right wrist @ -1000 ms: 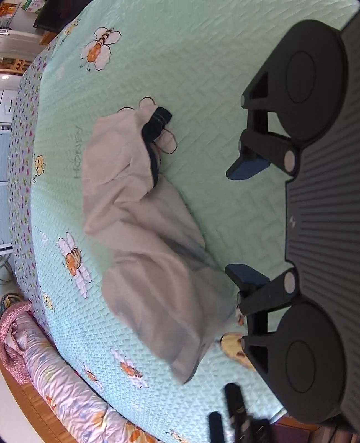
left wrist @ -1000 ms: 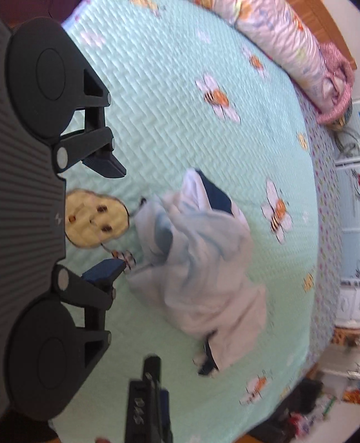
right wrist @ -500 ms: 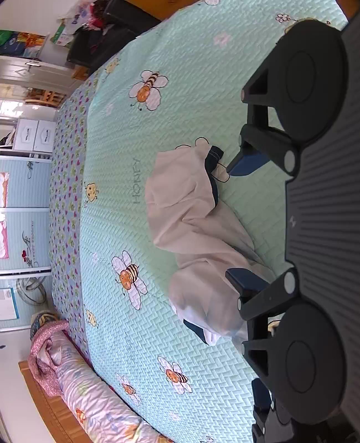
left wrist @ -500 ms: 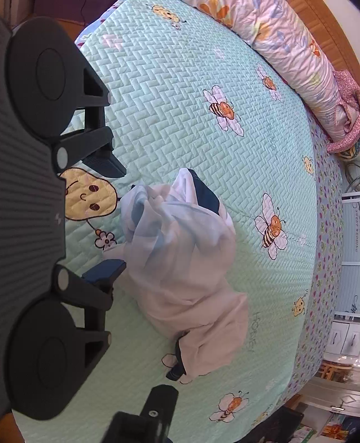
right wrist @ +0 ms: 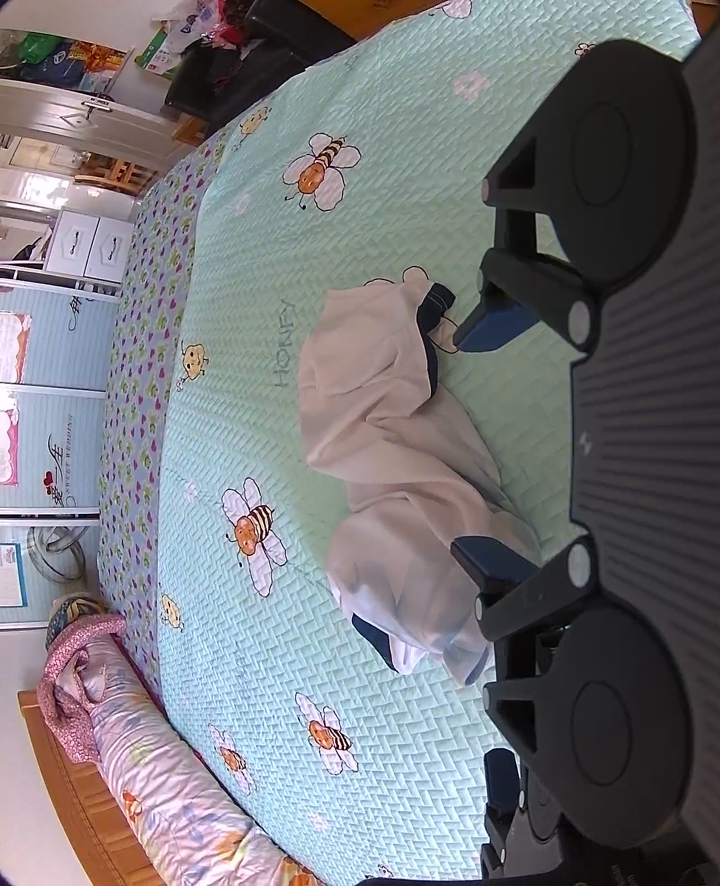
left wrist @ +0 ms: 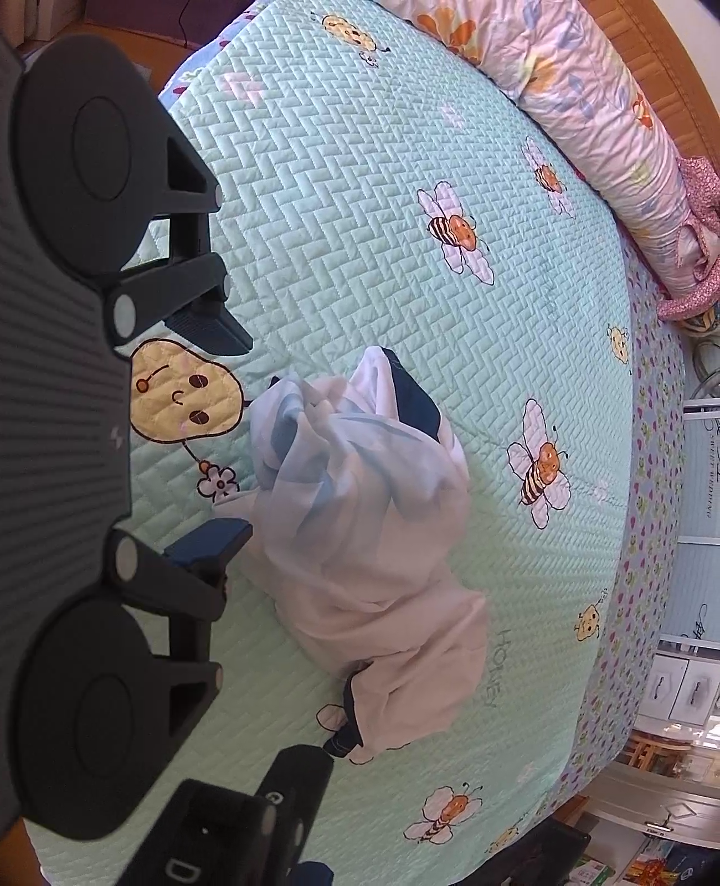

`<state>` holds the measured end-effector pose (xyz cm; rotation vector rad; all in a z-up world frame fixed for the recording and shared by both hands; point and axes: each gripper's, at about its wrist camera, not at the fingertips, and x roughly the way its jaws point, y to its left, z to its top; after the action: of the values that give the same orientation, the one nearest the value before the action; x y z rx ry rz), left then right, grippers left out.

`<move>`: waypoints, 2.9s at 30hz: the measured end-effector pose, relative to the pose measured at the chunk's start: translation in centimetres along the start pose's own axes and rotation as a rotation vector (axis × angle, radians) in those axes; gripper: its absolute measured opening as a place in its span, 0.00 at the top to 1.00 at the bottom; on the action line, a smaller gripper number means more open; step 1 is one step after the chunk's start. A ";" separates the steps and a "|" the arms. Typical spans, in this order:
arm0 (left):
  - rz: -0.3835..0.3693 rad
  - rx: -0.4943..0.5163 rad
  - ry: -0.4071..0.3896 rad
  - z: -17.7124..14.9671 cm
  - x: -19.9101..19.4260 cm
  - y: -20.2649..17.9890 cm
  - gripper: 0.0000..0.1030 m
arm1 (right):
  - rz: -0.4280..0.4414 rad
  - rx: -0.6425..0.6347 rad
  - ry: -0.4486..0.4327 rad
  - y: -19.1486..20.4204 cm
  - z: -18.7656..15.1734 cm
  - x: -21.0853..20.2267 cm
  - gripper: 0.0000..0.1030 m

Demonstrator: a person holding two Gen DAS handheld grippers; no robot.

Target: Fold clothes

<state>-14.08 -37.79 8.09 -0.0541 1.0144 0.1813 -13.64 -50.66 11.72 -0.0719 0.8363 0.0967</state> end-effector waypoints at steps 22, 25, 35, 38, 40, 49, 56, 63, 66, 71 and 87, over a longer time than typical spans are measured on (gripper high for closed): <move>-0.005 0.019 0.022 -0.1 0.5 -0.4 0.34 | 0.020 0.002 0.020 -0.1 0.0 0.6 0.28; -0.012 0.016 0.031 0.0 0.9 -0.2 0.34 | 0.021 -0.005 0.026 0.1 0.0 0.9 0.28; -0.195 -0.144 -0.067 -0.1 4.0 5.3 0.33 | 0.258 0.272 0.063 -6.8 -1.8 5.6 0.27; -0.330 -0.263 -0.038 -0.4 6.4 7.6 0.33 | 0.279 0.300 0.054 -8.5 -3.7 8.0 0.26; -0.426 -0.359 -0.009 -0.4 8.1 8.7 0.33 | 0.291 0.346 0.092 -9.2 -4.6 10.1 0.26; -0.435 -0.435 0.053 0.9 13.4 9.0 0.33 | 0.474 0.532 0.171 -7.4 -3.8 16.7 0.26; -0.391 -0.404 0.052 0.6 14.1 9.3 0.33 | 0.534 0.377 0.158 -2.3 -2.1 19.2 0.84; -0.439 -0.414 0.042 -0.5 13.0 10.4 0.32 | 0.551 0.532 -0.020 -7.4 -4.3 16.0 0.95; -0.428 -0.374 0.009 -0.4 12.0 10.1 0.30 | 0.496 0.552 -0.122 -11.4 -4.8 12.8 0.96; -0.441 -0.305 -0.024 -0.3 10.6 8.4 0.30 | 0.329 0.557 -0.238 -17.2 -6.5 8.3 0.96; -0.323 0.299 -0.205 -1.4 10.8 -4.4 0.30 | -0.006 0.565 -0.158 -21.2 -13.9 6.2 0.53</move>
<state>-8.92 -40.92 -2.03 0.0719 0.8068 -0.2562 -17.33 -72.75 -1.63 0.4589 0.6808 -0.1396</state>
